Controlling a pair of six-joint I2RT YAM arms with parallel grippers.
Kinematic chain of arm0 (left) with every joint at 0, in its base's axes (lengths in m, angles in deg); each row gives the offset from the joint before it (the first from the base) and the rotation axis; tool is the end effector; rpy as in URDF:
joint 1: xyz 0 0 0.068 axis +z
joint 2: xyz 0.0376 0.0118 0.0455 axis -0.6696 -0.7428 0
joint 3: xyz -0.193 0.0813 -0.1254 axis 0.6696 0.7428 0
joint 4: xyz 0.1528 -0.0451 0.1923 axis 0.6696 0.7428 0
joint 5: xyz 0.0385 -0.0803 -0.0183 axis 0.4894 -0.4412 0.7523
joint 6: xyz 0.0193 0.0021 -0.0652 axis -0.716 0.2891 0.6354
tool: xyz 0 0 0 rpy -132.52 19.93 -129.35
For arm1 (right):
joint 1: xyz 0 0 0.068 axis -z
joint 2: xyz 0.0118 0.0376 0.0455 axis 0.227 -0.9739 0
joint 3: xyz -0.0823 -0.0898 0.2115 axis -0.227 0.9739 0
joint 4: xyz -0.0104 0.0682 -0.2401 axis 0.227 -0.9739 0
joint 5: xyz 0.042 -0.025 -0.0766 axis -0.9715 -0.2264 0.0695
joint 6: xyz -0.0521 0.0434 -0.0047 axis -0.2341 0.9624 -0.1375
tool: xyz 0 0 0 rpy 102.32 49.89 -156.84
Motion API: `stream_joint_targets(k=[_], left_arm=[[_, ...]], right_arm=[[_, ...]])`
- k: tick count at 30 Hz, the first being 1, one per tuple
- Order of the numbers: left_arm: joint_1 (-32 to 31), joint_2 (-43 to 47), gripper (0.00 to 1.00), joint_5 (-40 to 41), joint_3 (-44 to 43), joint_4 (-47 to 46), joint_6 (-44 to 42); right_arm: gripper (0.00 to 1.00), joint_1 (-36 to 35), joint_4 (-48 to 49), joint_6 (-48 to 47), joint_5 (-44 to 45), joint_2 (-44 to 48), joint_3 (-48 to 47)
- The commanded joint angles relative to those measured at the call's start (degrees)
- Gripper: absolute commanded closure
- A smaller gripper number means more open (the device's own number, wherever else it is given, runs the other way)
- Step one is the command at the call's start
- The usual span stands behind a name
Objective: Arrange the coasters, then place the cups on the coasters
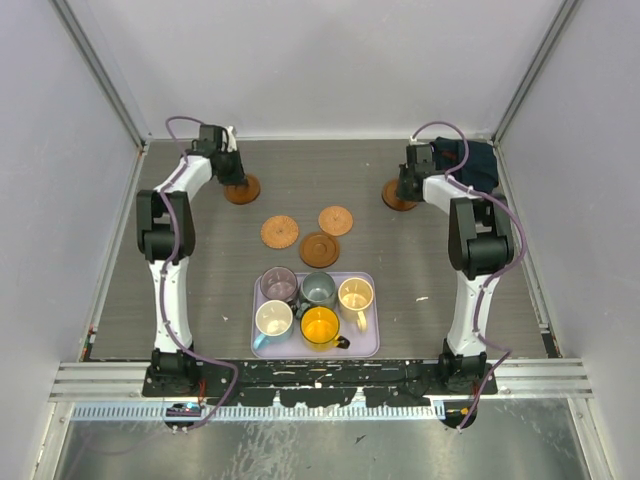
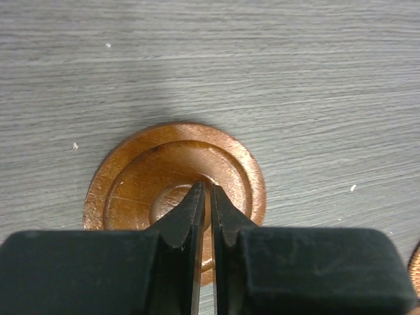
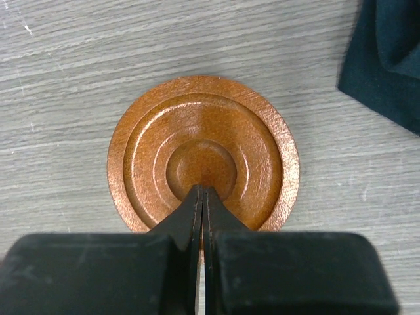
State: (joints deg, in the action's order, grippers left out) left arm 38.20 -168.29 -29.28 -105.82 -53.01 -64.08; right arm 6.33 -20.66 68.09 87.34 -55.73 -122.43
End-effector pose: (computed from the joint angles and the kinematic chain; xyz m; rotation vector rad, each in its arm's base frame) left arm 0.5037 -0.0469 0.1396 -0.0848 2.4650 -0.4252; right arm 0.4443 0.0479 0.1303 0.1834 2.3966 0.0543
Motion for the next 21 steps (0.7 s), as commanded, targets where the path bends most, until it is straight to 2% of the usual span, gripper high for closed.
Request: stream_joint_targets(k=[1, 5, 11, 15, 21], left_arm=[[0.2, 8.1, 0.91, -3.5, 0.4, -5.2, 1.1], [0.2, 13.2, 0.91, -2.9, 4.9, -5.4, 1.2], [-0.7, 24.0, 0.91, -4.9, 20.9, -8.5, 3.4], [-5.7, 29.3, 0.92, -3.6, 32.2, -11.8, 2.4], [-12.3, 30.4, 0.92, 0.5, 35.6, -9.0, -0.4]], right_arm=[[0.97, -0.2, 2.3, -2.0, -1.1, 8.1, -0.1], [0.95, -0.4, 2.8, -2.5, -2.6, 12.5, 0.7], [0.93, -3.7, 2.0, -2.9, -6.4, 17.8, 4.0], [0.92, -9.3, 1.2, -4.3, -5.8, 18.4, 6.3], [0.93, -18.3, 0.5, -7.1, -1.2, 15.3, 6.5]])
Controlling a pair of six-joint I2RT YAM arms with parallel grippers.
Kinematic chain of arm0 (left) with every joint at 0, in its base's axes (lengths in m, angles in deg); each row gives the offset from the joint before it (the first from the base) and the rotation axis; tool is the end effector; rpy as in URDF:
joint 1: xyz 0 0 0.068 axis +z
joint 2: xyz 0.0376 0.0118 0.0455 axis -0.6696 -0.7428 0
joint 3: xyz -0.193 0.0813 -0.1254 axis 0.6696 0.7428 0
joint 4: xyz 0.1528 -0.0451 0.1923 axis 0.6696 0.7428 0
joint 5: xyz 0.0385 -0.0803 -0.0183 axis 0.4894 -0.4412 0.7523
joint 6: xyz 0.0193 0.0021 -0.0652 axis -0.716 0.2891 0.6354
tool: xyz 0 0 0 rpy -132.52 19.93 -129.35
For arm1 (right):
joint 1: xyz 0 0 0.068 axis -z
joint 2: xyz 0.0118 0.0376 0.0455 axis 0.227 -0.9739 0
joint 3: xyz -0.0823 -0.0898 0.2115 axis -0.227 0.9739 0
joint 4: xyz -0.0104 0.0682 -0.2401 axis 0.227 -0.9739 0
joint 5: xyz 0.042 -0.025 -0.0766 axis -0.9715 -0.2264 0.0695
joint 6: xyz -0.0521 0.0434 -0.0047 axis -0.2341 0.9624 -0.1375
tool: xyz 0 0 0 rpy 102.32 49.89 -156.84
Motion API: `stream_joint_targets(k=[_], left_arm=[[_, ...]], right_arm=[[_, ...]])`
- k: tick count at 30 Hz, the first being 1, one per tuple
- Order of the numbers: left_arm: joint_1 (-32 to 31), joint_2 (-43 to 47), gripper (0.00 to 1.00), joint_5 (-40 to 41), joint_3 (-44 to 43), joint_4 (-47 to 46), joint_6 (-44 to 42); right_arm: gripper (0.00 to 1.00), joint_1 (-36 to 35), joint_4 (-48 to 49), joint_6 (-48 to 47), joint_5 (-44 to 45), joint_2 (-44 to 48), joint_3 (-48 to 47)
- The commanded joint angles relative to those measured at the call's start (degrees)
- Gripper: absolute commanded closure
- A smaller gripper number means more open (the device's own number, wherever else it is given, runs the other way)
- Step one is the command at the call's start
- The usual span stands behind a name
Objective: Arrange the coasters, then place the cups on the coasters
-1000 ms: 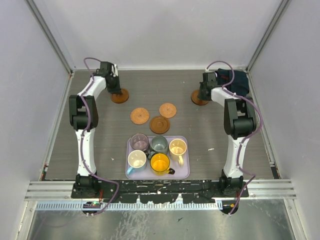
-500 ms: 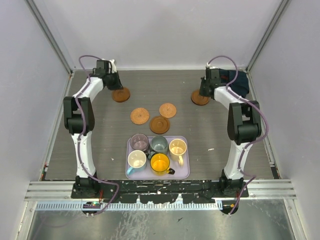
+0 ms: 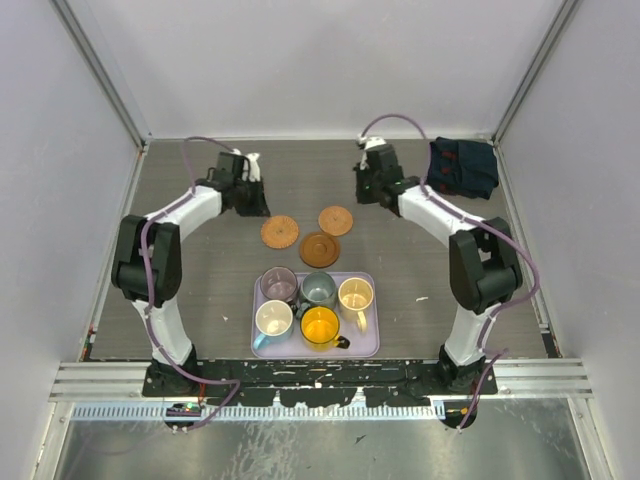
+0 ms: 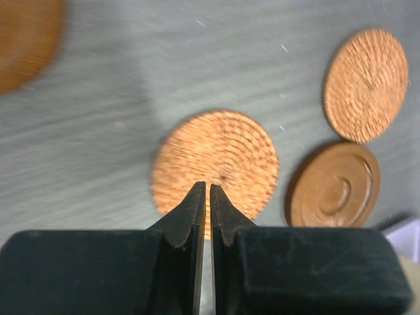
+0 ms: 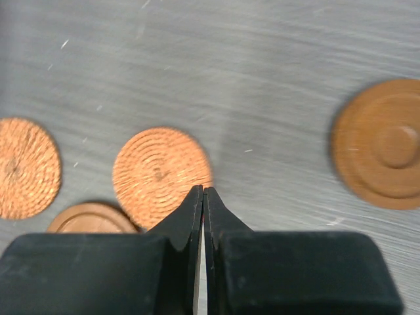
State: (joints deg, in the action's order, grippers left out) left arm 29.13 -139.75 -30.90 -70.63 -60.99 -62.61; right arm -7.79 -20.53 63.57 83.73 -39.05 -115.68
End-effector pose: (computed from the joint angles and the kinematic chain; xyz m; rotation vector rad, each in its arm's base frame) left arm 0.3899 -0.1043 0.1752 0.0957 2.4617 -0.5406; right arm 0.3849 0.1455 0.2118 -0.2171 2.2331 0.2520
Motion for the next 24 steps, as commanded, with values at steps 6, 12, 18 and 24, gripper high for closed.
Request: stream_joint_targets(k=[6, 12, 18, 24], left_arm=[[-5.0, 0.6, 0.92, 3.5, 0.4, 0.3, -0.6], [-6.7, -1.6, 0.92, 7.1, -0.2, 2.4, -0.8], [-7.9, -4.0, 0.92, 8.0, -0.9, 3.3, -0.9], [-8.1, -6.1, 0.93, 8.4, -1.7, 3.3, -0.5]], right_arm=[[0.93, -6.6, 0.5, -0.7, 0.4, -4.5, -1.1], [0.93, -7.5, 0.5, 0.1, -1.3, -6.8, -0.9], [0.93, -8.8, 0.3, 0.7, -1.8, -8.6, -0.7], [0.93, -9.3, 0.3, 0.9, -1.9, -10.1, -0.6]])
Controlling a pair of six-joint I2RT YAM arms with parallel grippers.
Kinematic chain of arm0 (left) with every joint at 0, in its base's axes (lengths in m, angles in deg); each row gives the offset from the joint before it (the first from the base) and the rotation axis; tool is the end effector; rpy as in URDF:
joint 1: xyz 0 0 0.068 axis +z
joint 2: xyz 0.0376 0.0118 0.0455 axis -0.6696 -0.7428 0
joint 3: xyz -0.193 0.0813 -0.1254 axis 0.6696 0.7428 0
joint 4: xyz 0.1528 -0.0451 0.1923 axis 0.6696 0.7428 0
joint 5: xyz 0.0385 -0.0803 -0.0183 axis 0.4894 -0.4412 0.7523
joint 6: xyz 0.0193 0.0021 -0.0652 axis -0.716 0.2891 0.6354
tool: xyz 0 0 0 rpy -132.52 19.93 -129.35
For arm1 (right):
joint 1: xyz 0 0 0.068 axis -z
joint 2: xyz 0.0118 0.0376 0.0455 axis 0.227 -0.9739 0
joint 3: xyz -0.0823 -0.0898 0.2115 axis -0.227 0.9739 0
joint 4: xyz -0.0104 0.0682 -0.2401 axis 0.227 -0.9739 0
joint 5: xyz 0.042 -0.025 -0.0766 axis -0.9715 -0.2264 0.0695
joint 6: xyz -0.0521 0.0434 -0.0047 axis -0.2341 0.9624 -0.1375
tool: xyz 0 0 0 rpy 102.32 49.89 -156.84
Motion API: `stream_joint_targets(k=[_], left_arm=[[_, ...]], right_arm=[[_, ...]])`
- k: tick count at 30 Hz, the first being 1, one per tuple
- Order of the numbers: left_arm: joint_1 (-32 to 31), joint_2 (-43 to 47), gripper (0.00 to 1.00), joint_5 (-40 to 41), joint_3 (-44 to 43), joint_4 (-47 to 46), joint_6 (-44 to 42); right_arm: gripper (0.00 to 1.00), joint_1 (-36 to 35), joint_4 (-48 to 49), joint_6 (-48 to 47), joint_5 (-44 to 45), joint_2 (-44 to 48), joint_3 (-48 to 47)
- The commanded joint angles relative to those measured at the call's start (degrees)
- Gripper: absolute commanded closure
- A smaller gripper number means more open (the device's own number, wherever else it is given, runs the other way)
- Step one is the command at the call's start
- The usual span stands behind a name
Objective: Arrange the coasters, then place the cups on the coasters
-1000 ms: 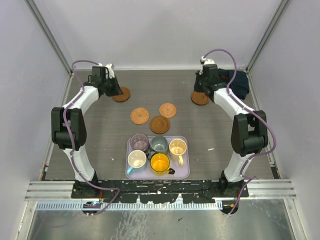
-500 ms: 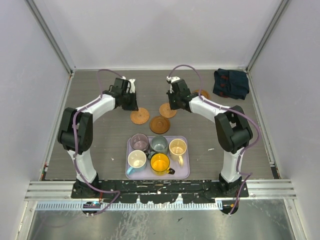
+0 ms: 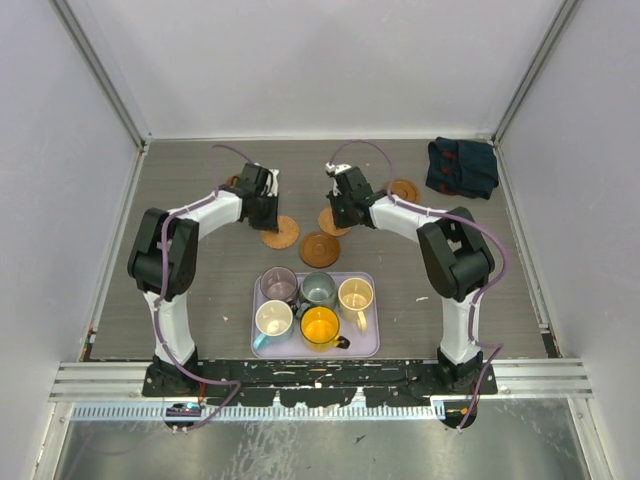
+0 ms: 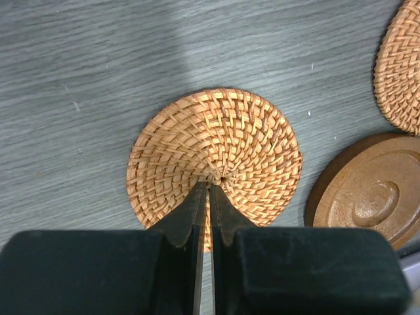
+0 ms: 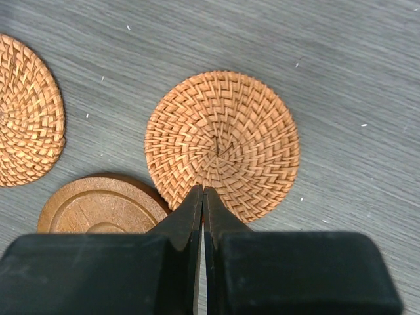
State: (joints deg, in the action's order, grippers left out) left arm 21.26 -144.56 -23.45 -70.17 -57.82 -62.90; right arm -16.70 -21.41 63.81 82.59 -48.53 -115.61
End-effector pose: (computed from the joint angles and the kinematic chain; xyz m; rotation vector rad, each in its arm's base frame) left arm 0.3719 -0.1492 0.1353 0.2091 2.6098 -0.4026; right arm 0.3652 0.2088 0.1443 -0.4312 2.3979 0.2999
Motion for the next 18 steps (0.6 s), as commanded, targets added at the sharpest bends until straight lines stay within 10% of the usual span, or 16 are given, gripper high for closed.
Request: stream_joint_targets(k=[1, 18], left_arm=[[-0.2, -1.9, 0.93, 1.1, -2.6, 0.2, -0.2], [-0.3, -11.3, 0.93, 0.5, -15.4, 4.4, -1.6]], right_arm=[[0.93, -0.4, 1.2, 0.8, -0.7, -0.9, -0.7], [0.95, 4.4, -1.8, 4.0, 6.1, -7.6, -5.2]])
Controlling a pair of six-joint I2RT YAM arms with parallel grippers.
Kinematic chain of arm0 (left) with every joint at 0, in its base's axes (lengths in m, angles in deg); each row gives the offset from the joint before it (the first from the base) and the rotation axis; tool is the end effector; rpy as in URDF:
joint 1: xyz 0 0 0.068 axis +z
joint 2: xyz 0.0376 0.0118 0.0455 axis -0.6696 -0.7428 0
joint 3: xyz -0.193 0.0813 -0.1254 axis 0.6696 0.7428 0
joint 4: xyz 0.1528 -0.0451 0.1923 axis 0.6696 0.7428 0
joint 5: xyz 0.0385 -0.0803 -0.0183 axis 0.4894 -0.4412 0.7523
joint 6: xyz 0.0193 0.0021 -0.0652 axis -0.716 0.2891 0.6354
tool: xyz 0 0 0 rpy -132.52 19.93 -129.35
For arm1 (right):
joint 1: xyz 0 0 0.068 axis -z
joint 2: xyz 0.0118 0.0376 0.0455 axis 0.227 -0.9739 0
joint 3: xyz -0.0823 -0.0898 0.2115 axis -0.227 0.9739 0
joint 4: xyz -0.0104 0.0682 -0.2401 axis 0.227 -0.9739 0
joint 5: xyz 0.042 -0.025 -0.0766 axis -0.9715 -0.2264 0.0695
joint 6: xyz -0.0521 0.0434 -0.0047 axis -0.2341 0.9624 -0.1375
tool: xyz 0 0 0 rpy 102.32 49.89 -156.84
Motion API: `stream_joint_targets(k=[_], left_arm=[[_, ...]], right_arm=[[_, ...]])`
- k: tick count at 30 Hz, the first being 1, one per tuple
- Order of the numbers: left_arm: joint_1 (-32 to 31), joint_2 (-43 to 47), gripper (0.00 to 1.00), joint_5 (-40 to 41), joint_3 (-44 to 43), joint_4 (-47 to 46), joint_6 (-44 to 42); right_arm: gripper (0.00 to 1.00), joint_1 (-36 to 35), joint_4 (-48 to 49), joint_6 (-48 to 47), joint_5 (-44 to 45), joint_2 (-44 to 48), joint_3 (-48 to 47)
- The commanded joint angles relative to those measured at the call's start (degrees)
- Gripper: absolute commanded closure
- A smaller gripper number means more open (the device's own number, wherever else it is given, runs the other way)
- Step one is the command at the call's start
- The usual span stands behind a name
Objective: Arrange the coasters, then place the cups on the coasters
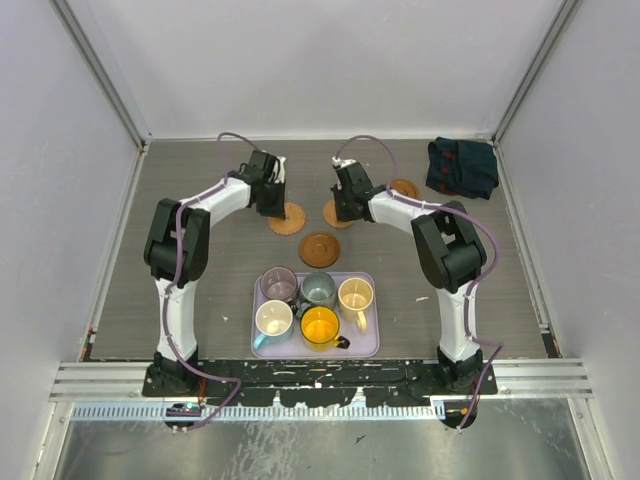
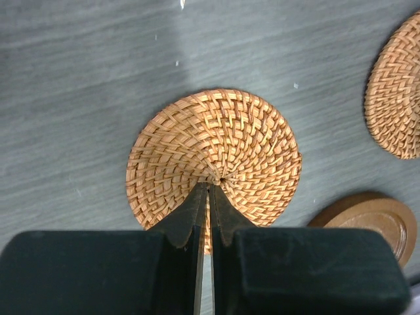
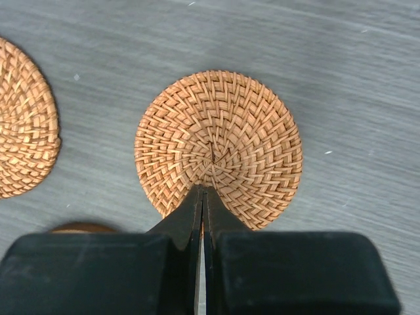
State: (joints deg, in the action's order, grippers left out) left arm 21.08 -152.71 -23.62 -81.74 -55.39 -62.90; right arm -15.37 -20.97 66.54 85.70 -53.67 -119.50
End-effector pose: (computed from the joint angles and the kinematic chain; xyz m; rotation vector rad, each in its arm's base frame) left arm 0.4054 -0.1636 0.1353 0.2148 2.5926 -0.4121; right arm 0.3850 0.2051 0.1292 -0.3222 2.4193 0.2422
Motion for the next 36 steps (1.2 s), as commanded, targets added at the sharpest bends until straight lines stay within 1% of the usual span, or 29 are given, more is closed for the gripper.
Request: stream_joint_targets(k=[1, 6, 11, 20, 36], left_arm=[[-0.1, -3.8, 0.93, 0.7, -5.1, 2.5, -1.8], [0.0, -7.9, 0.93, 1.6, -12.0, 4.3, -2.4], [0.3, -10.7, 0.93, 1.5, -17.2, 5.6, -2.2], [1.9, -12.3, 0.93, 1.5, -19.9, 5.6, -1.3], [3.0, -14.1, 0.93, 0.0, -22.2, 4.2, 0.5]], right_arm=[[0.95, 3.7, -2.4, 1.3, 3.1, -2.8, -1.8], [0.95, 7.0, -2.6, 1.3, 1.7, -4.7, -4.4], [0.95, 8.6, -2.6, 0.5, -0.9, -5.9, -7.0], [0.95, 8.8, -4.1, 0.0, -1.5, -8.4, -12.0], [0.95, 8.8, -3.4, 0.6, -3.3, -5.5, -7.9]])
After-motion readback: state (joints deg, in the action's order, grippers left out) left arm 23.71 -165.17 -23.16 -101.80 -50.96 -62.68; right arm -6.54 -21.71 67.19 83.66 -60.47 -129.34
